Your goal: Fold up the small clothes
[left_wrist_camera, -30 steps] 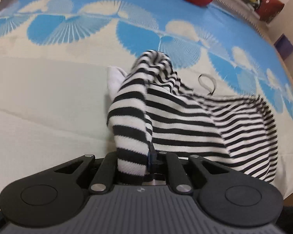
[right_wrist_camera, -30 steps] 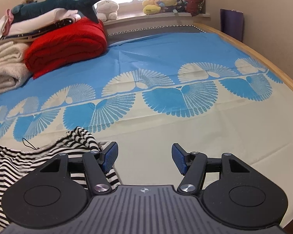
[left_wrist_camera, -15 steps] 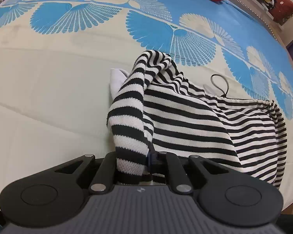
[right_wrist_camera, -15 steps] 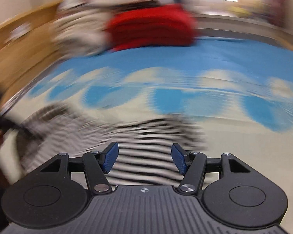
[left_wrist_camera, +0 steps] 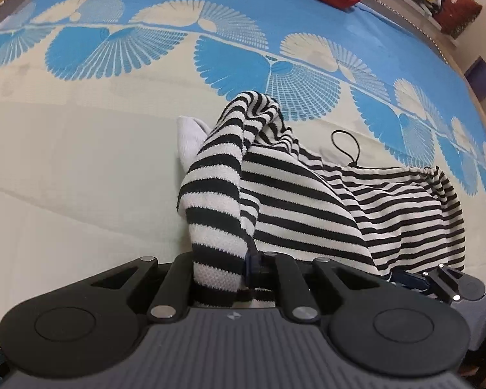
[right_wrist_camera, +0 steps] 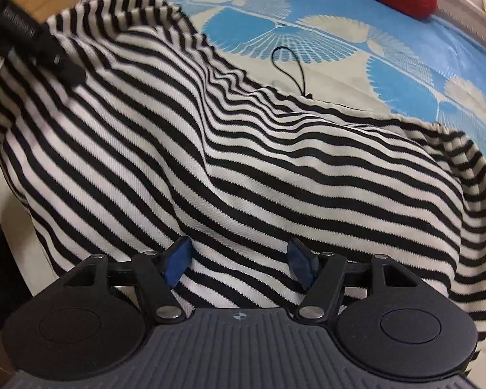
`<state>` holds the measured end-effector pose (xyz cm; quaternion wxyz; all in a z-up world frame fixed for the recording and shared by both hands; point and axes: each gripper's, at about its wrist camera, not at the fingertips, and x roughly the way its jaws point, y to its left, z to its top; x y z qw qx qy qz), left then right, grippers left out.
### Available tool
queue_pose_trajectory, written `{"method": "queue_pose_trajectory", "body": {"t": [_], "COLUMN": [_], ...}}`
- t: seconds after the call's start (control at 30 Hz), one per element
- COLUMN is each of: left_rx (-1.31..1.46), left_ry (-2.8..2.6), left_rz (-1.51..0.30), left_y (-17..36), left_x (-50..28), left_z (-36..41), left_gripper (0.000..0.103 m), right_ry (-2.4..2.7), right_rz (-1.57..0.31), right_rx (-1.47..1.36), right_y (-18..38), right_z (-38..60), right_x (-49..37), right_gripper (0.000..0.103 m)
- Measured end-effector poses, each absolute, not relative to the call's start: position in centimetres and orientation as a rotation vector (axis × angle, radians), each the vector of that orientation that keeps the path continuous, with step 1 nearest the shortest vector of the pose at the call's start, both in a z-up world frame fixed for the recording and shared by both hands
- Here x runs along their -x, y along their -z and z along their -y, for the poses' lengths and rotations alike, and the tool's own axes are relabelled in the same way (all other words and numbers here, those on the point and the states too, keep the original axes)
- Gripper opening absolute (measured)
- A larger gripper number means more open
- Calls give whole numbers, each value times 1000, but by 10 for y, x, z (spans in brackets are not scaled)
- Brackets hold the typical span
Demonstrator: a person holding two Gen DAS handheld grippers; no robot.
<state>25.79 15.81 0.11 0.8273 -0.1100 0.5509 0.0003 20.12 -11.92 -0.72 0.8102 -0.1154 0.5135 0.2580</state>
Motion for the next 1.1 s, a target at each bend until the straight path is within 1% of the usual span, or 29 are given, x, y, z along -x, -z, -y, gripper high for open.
{"method": "queue_pose_trajectory", "body": {"t": [0.1,0.23,0.33,0.5,0.67,0.8,0.83,0.87,0.9,0.93,0.97,1.1], "left_rx": [215,179,173,243,302,293,295,289,279,274,282,371], "left_ry": [4,18,69,238,412,494,510,532,562,614,657,617], "left_rz": [-1164,-1148,-1111,-1036,-1022,-1001,-997,-995,-997,-1003,-1003,-898], "left_y": [-7,-18,-30,-53,-59,-57,-56,-55,-54,-54,-56,-74], "left_x": [-259,-260,-261,-263,-270,-270,-270,-268,-266,-264,-263,-258], "left_z": [-152,-136,-116,-65,17,91,109,124,135,143,146,100], "left_gripper": [11,11,11,11,11,12,13,18,20,33,41,43], "right_ry": [-528,-405,-268,-114,-34,1,3,2,0,-2,-4,-76], "right_rz": [-960,-856,-838,-820,-818,-815,-813,-807,-800,-798,-799,-797], "right_rx": [163,-46,-85,-149,-174,-240,-262,-288,-319,-346,-374,-493], "right_y": [-20,-51,-56,-62,-67,-69,-70,-71,-72,-72,-71,-68], "right_z": [142,203,248,319,377,402,406,409,413,414,415,413], "right_x": [-199,-205,-206,-196,-177,-171,-170,-168,-167,-167,-167,-173], "right_gripper": [61,63,63,63,63,63,63,63,63,63,63,63]}}
